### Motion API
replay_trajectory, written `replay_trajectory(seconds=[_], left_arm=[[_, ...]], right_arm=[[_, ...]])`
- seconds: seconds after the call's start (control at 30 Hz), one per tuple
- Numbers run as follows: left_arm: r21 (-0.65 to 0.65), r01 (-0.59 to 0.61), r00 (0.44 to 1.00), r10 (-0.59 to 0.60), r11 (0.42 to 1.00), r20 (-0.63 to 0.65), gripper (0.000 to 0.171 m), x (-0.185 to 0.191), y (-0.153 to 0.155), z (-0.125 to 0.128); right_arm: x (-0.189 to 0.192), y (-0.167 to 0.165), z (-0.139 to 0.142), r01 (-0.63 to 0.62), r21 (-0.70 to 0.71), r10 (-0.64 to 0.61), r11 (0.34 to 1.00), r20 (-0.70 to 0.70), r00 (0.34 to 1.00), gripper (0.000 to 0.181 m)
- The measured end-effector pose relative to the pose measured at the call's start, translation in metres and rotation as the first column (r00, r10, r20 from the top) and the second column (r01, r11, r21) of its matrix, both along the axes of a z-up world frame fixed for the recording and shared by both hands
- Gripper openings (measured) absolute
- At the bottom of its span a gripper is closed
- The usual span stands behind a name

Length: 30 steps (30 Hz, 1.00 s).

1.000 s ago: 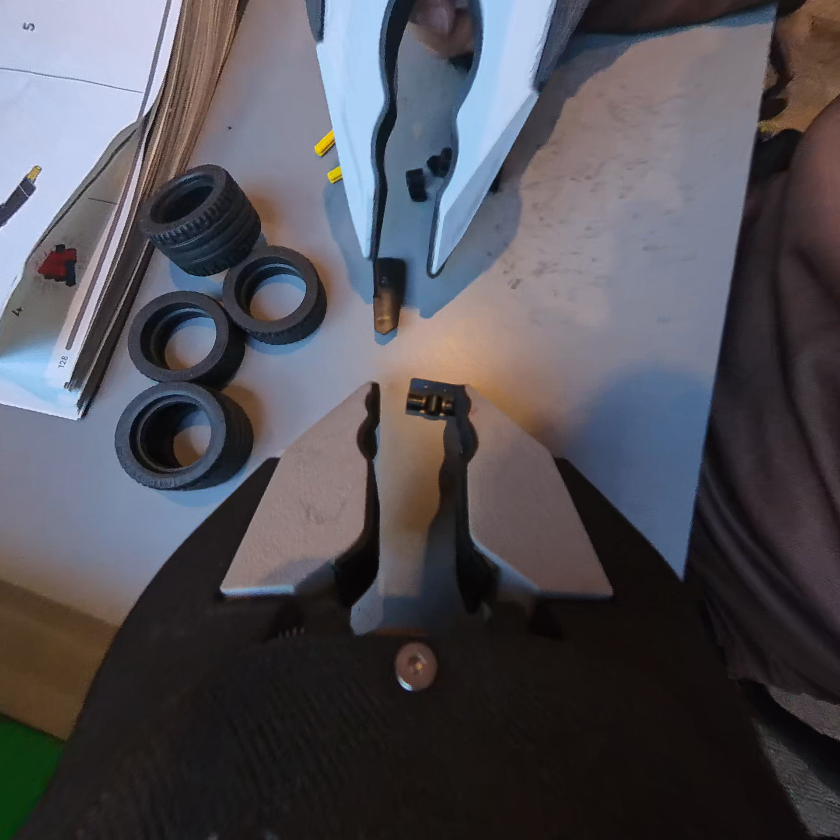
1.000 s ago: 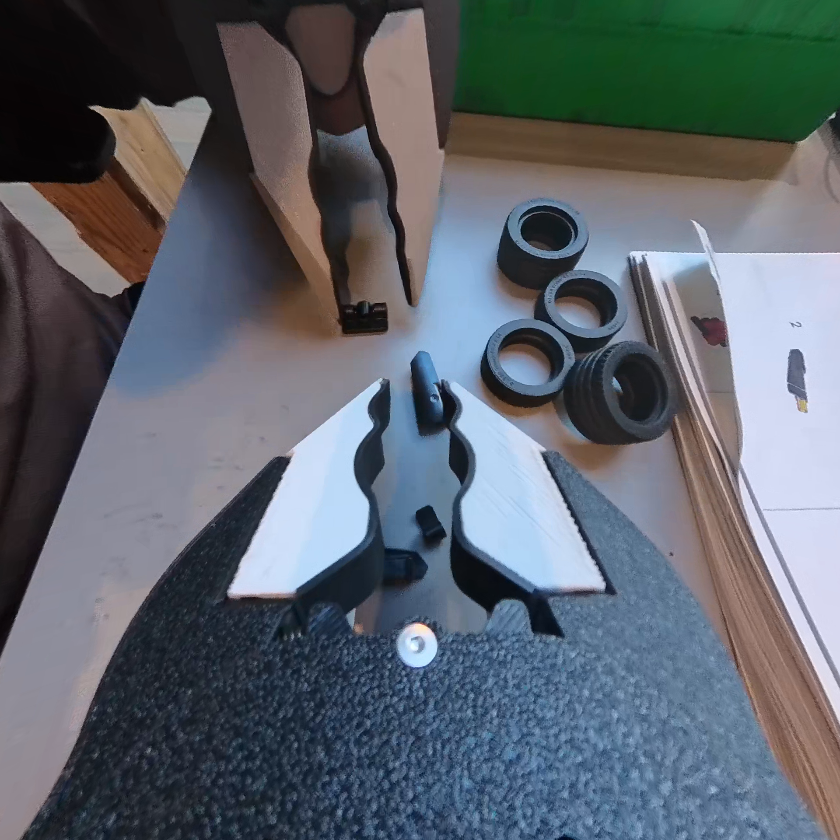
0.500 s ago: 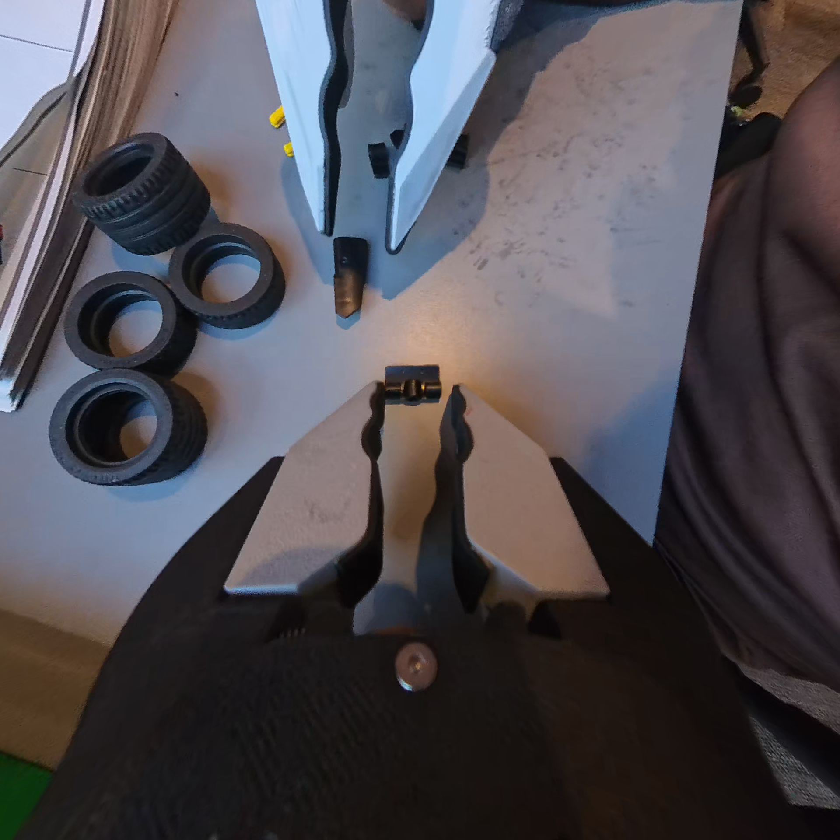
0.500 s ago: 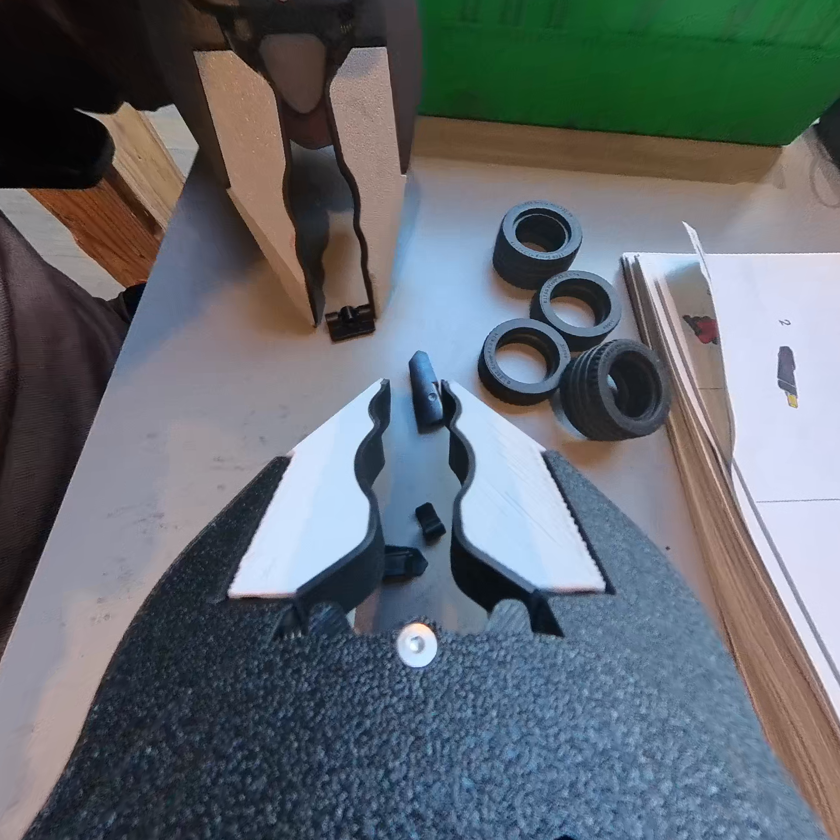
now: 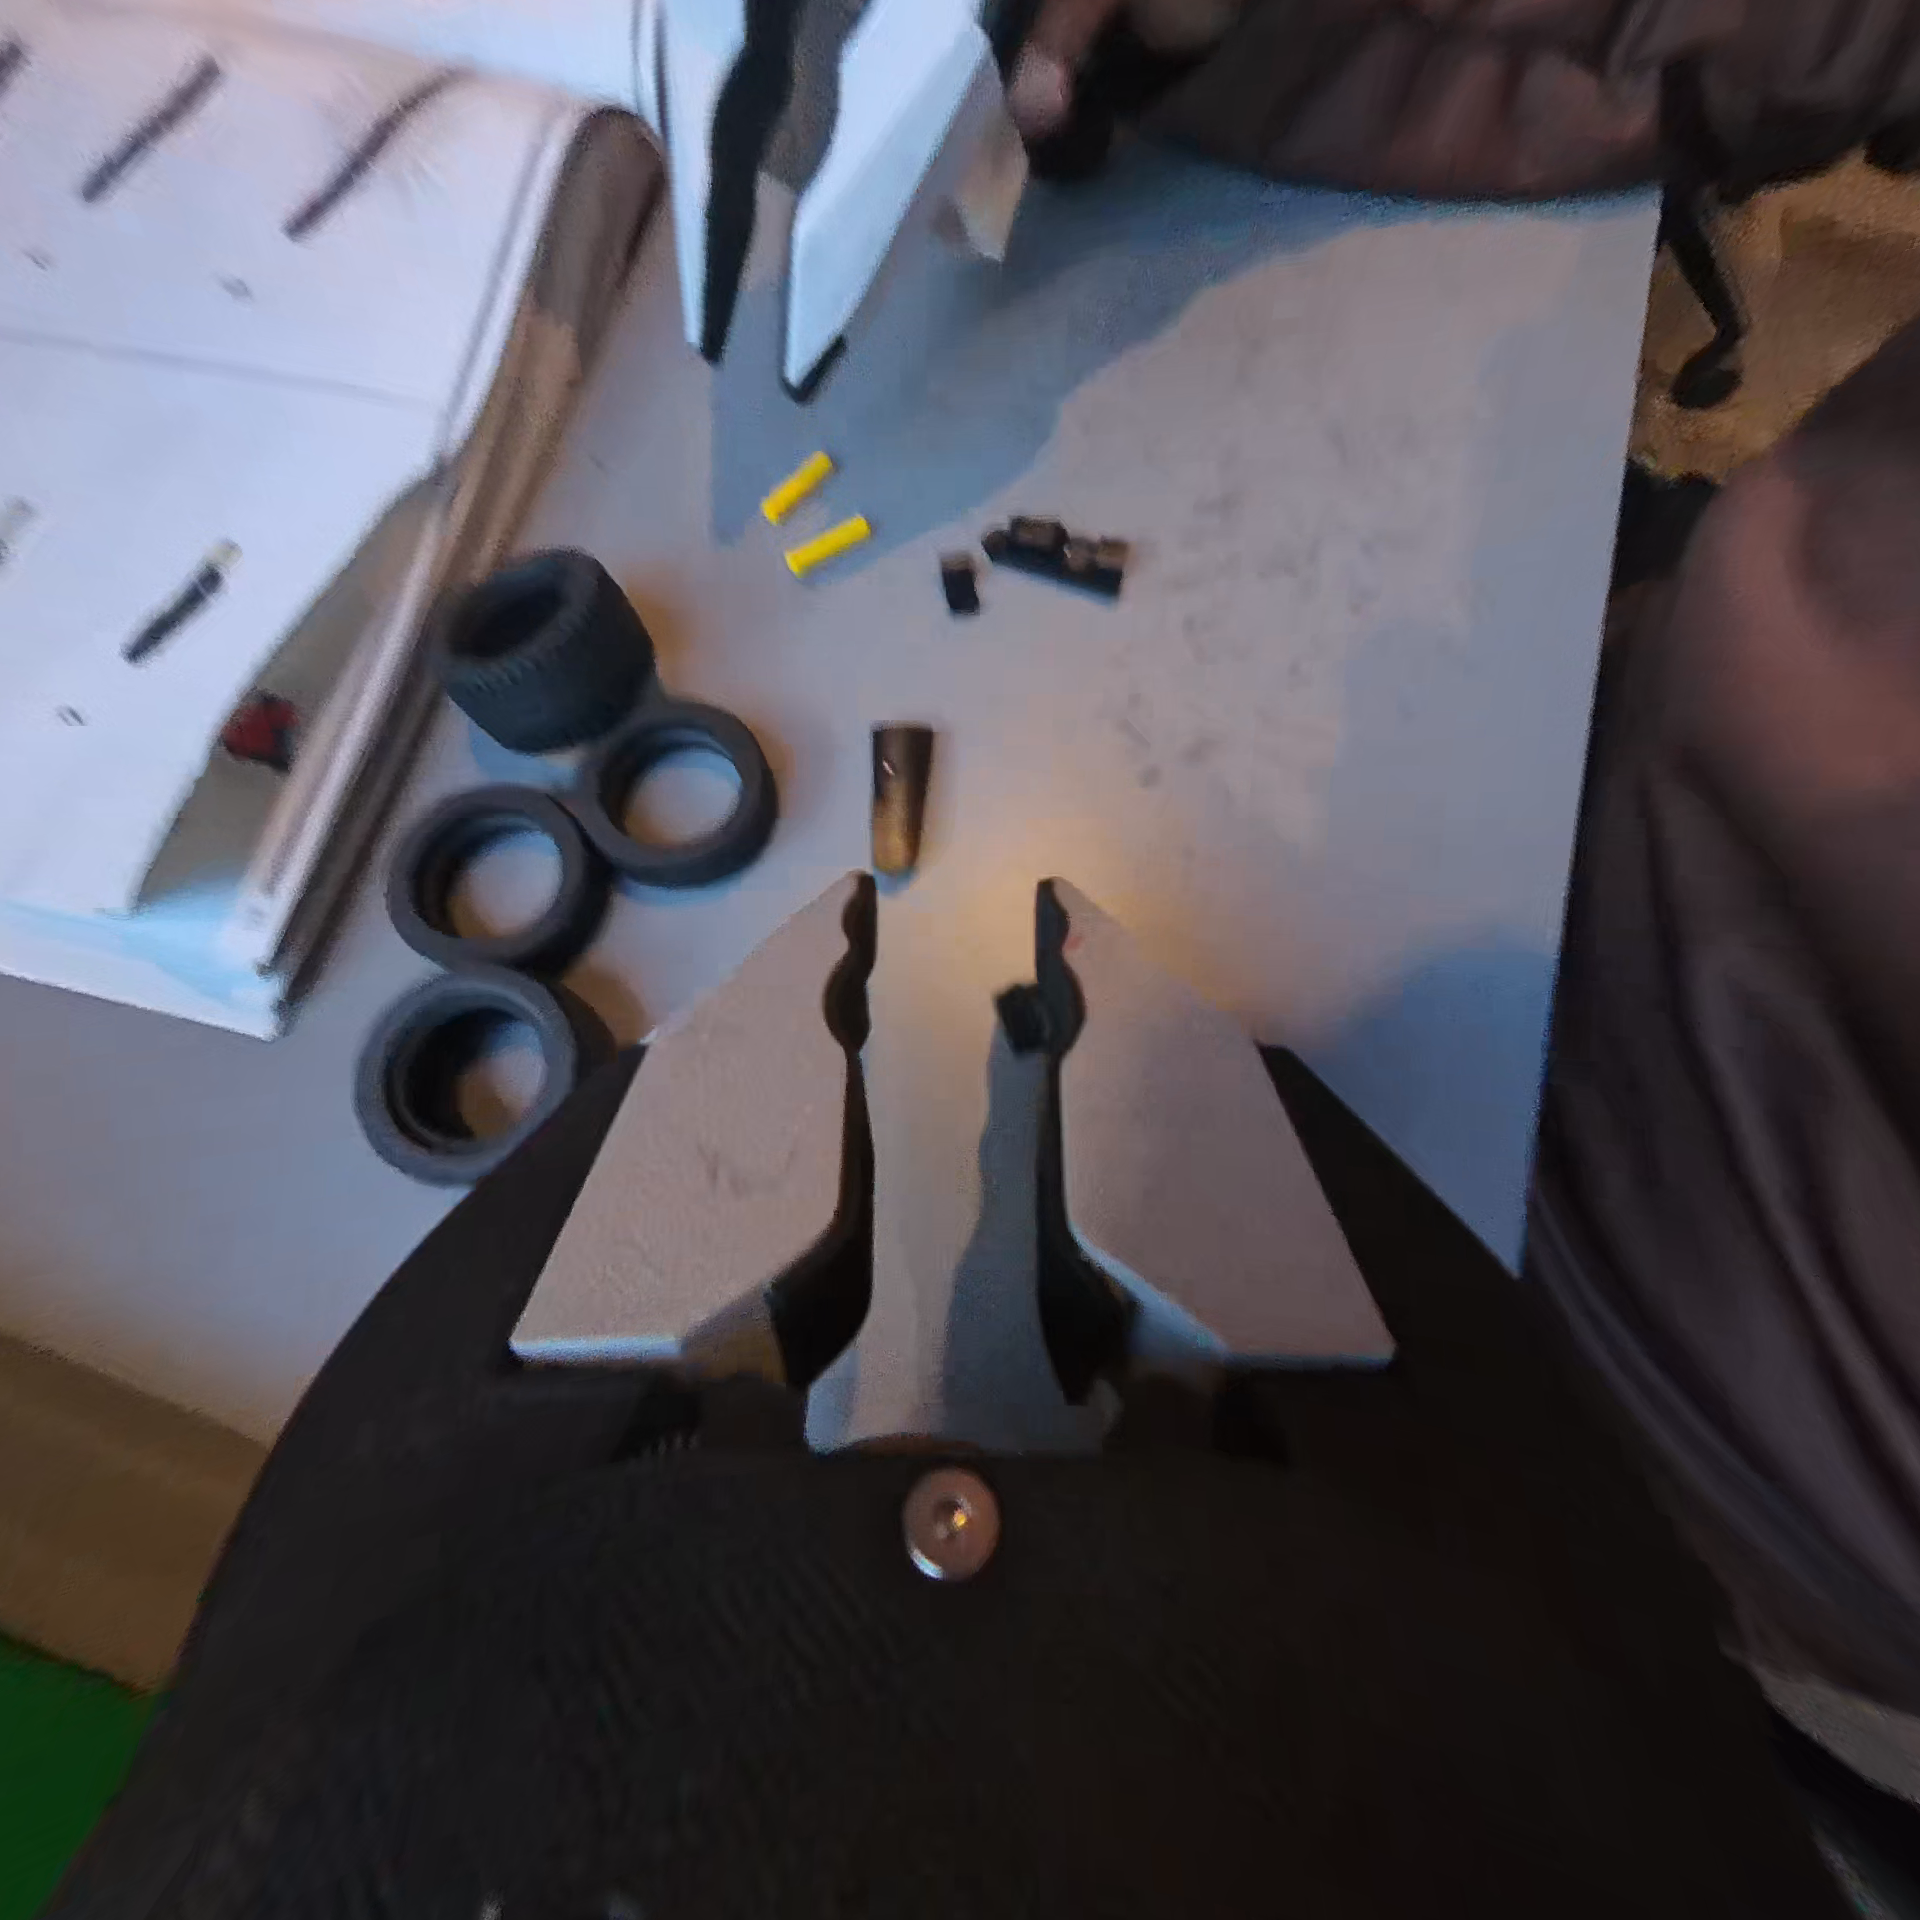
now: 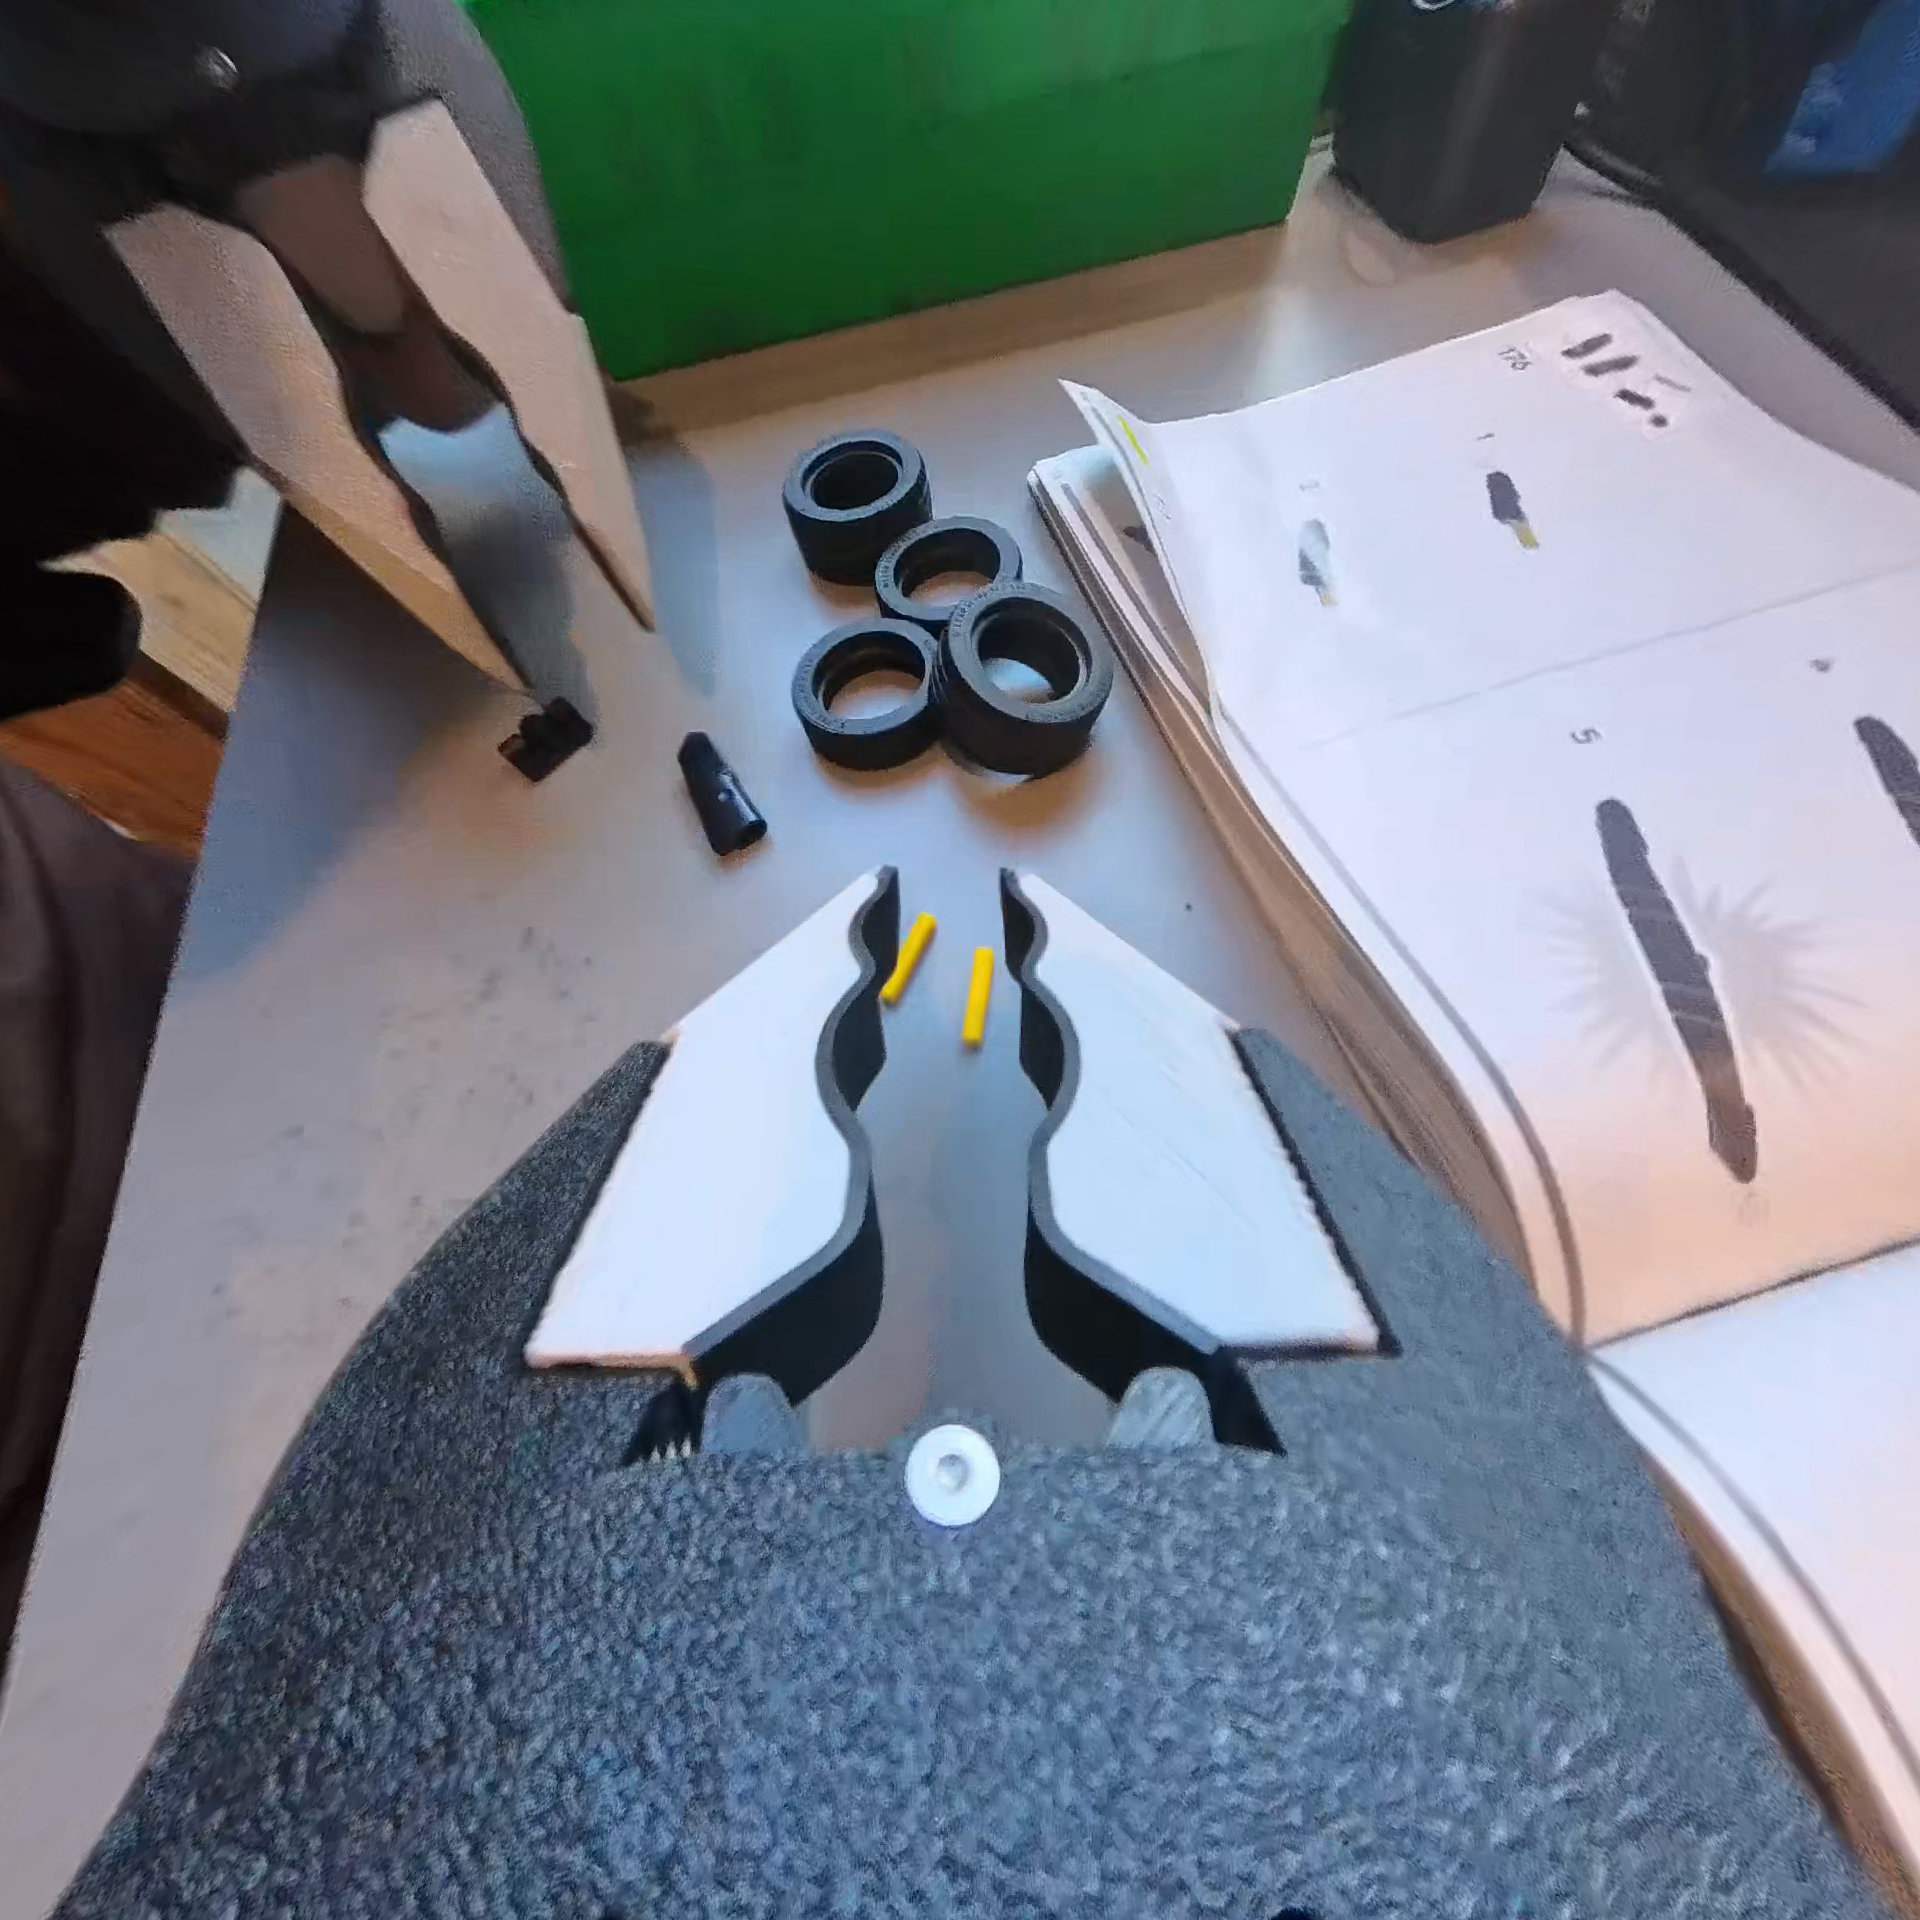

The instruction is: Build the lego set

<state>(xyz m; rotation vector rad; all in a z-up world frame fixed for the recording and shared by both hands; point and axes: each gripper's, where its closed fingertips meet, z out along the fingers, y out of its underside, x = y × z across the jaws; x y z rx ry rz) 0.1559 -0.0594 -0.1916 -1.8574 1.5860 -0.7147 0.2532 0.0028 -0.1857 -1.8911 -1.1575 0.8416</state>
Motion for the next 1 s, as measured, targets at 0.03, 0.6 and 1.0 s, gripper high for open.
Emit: replay_trajectory(seconds=[0.03, 0.6, 1.0], left_arm=[[0.018, -0.001, 1.000, 0.001, 1.000, 0.003, 0.028, 0.007, 0.006, 0.000], [0.062, 0.119, 0.991, -0.115, 0.991, -0.062, 0.011, 0.037, 0.013, -0.033], [0.046, 0.097, 0.995, -0.095, 0.994, -0.037, 0.023, 0.034, 0.015, -0.032]], right_arm=[[0.001, -0.002, 0.002, 0.004, -0.013, -0.004, 1.000, -0.015, 1.000, 0.018], [-0.002, -0.018, -0.019, 0.081, -0.023, -0.078, 0.996, 0.110, 0.991, 0.013], [-0.002, -0.019, -0.030, 0.070, 0.001, -0.069, 0.998, 0.172, 0.983, 0.015]])
